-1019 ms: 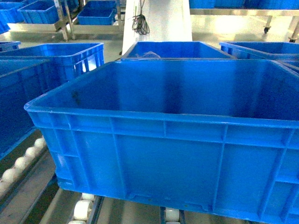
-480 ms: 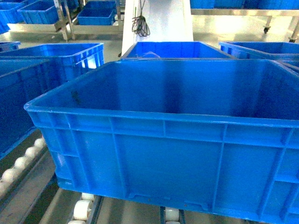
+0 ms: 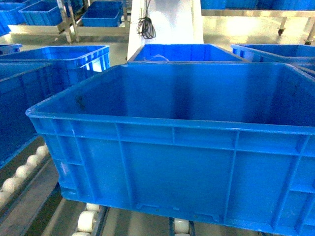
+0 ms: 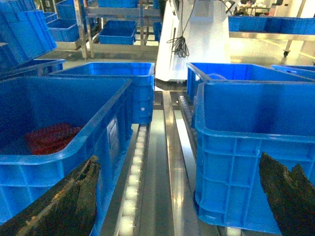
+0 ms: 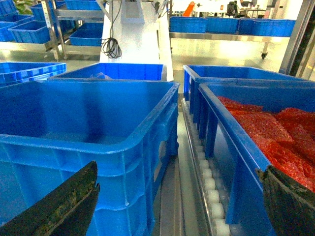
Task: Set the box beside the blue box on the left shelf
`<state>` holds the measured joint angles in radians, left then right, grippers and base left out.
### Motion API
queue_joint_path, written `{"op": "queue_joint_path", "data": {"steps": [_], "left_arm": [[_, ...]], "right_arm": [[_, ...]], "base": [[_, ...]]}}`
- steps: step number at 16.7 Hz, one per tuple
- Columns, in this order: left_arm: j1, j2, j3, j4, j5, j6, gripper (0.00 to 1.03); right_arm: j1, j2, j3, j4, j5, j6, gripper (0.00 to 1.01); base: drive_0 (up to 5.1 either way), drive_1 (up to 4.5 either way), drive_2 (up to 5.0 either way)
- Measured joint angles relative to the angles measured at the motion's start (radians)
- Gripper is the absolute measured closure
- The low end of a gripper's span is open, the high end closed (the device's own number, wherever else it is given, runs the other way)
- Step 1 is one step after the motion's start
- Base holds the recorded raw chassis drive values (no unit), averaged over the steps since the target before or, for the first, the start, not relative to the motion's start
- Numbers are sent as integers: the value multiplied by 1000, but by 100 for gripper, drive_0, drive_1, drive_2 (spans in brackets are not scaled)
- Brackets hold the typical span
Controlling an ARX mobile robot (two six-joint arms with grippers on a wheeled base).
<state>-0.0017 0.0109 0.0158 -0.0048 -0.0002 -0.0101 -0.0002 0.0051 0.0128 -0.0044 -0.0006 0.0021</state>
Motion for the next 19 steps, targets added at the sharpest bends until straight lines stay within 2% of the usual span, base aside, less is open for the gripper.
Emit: {"op": "queue_joint_path", "data": {"steps": [19], "left_arm": [[0, 0, 0, 0, 0, 0, 5]], "right_arm": [[0, 0, 0, 0, 0, 0, 3]], "base": [[0, 0, 0]]}}
